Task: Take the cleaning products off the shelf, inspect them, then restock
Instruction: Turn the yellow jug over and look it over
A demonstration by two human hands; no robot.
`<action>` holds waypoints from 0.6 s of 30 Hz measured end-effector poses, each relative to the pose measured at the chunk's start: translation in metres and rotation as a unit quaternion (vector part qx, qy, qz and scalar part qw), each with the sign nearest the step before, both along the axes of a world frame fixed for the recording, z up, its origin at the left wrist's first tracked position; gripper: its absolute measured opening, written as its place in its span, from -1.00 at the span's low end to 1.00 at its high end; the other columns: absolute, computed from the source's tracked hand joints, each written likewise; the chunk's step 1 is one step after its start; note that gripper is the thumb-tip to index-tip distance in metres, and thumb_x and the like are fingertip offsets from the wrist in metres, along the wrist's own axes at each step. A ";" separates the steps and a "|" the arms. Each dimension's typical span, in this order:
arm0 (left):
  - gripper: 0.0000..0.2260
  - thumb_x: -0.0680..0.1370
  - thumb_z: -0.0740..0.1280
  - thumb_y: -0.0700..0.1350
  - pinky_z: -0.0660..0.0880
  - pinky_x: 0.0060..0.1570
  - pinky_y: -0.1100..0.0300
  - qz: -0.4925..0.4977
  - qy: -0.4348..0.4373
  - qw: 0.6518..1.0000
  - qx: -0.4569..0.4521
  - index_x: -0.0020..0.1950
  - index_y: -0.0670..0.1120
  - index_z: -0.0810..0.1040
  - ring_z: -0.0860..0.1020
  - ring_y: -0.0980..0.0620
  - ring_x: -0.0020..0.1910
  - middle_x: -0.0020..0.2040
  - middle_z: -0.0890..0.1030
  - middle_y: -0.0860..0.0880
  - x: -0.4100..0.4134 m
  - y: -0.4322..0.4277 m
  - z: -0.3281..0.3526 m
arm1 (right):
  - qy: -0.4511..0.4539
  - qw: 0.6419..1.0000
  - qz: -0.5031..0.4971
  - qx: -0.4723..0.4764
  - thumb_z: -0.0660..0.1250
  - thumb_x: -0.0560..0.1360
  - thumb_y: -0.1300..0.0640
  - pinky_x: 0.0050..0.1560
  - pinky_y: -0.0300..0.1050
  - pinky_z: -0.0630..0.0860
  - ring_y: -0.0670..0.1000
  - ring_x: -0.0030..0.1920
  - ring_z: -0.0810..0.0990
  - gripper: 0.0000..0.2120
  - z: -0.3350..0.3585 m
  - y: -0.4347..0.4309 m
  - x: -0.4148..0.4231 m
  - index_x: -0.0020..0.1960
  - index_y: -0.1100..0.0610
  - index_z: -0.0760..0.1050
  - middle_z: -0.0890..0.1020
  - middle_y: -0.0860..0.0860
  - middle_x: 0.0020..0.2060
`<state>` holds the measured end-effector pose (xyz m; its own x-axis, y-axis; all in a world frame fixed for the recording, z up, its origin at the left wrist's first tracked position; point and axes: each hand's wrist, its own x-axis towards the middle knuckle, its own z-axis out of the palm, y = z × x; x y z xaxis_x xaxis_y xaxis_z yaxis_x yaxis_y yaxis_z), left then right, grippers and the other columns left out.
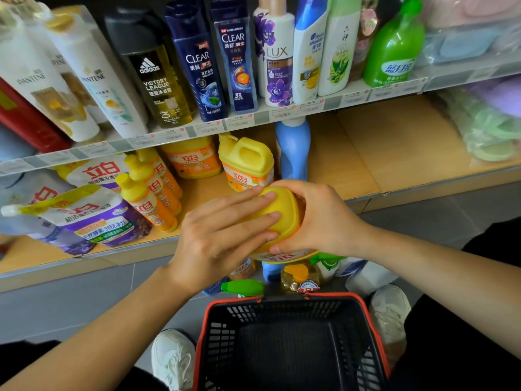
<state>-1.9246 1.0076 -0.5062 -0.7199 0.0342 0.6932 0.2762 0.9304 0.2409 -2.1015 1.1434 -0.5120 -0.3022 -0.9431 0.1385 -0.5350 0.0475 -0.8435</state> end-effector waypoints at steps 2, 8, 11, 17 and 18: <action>-0.70 0.51 0.55 -0.17 0.60 0.17 -0.04 0.022 0.029 0.999 -0.018 0.22 -0.20 0.66 0.59 -0.07 0.32 0.26 0.64 -0.13 0.001 0.001 -0.004 | -0.006 1.000 -0.012 -0.006 0.74 0.10 -0.04 0.05 -0.39 0.48 -0.24 0.11 0.61 -0.14 0.001 -0.001 -0.001 0.34 0.00 0.51 0.65 -0.19 0.09; -0.65 0.58 0.47 -0.01 0.59 0.15 -0.06 0.122 0.000 0.992 0.014 0.30 -0.14 0.64 0.60 -0.04 0.29 0.31 0.63 -0.06 0.004 -0.007 -0.008 | -0.037 0.997 -0.052 -0.036 0.75 0.10 0.04 0.07 -0.24 0.57 -0.19 0.10 0.62 -0.21 0.001 0.001 -0.006 0.26 -0.09 0.49 0.65 -0.20 0.08; -0.53 0.61 0.30 0.22 0.54 0.17 -0.04 0.175 -0.090 0.975 0.108 0.45 0.00 0.52 0.53 0.06 0.32 0.39 0.56 0.06 0.005 -0.010 -0.006 | -0.022 0.998 -0.052 -0.042 0.74 0.12 0.03 0.06 -0.37 0.50 -0.25 0.13 0.58 -0.20 0.002 0.003 -0.008 0.26 -0.13 0.45 0.61 -0.23 0.10; -0.42 0.50 0.29 0.35 0.51 0.22 -0.16 0.125 -0.195 0.897 0.377 0.43 0.10 0.47 0.52 0.01 0.30 0.32 0.55 0.07 0.002 -0.014 -0.005 | 0.017 0.998 -0.041 -0.053 0.72 0.17 0.03 0.10 -0.46 0.40 -0.24 0.19 0.53 -0.17 0.004 0.008 -0.007 0.36 -0.06 0.44 0.58 -0.18 0.19; -0.46 0.49 0.30 0.32 0.51 0.24 -0.20 0.124 -0.195 0.876 0.424 0.38 0.08 0.53 0.54 0.00 0.28 0.29 0.58 0.05 0.001 -0.014 -0.003 | 0.032 0.997 -0.035 -0.056 0.72 0.17 0.03 0.13 -0.42 0.42 -0.22 0.21 0.54 -0.17 0.003 0.009 -0.005 0.36 -0.07 0.43 0.58 -0.16 0.21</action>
